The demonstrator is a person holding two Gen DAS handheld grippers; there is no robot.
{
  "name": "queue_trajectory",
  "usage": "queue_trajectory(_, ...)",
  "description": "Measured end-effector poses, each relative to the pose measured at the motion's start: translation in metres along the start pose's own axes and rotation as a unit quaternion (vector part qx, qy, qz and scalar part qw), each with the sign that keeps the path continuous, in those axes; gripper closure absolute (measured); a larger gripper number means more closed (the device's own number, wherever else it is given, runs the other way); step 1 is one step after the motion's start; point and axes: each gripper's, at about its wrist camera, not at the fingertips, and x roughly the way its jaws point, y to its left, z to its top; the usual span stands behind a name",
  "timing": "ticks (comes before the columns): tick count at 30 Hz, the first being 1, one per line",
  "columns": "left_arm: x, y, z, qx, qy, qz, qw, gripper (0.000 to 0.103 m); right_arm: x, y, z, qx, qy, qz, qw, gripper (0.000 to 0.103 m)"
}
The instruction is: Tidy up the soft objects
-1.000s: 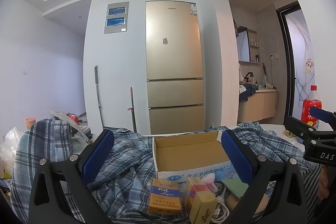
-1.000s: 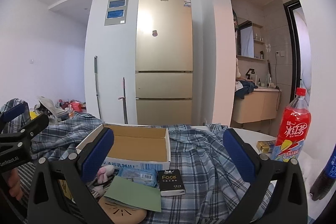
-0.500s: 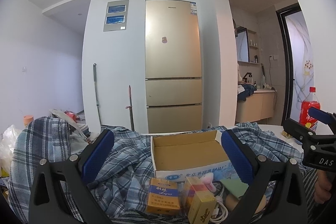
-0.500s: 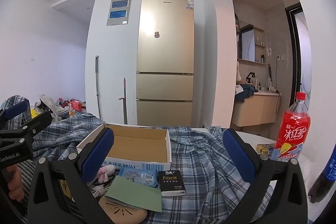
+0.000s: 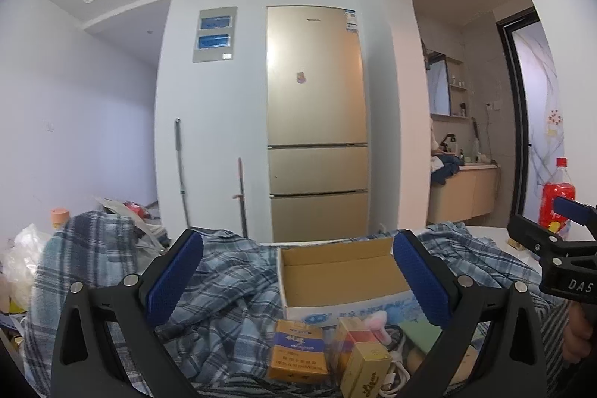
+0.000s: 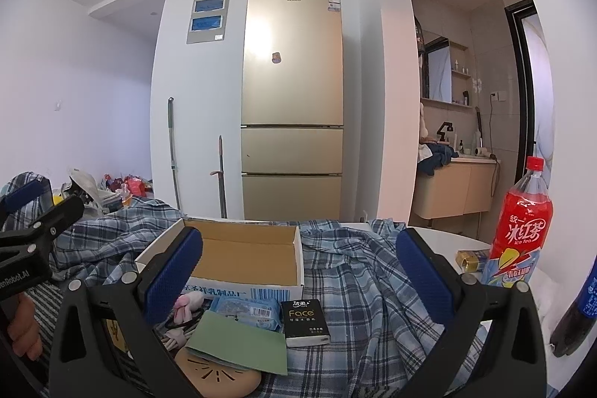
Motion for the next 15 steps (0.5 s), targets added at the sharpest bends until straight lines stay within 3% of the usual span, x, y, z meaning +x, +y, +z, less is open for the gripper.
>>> queue_trajectory(15,0.0015,-0.0027,-0.0020,0.007,0.006,-0.029,0.9995,0.000,0.0004,0.0016,-0.0003,-0.001,0.000,-0.001,1.000,0.000)
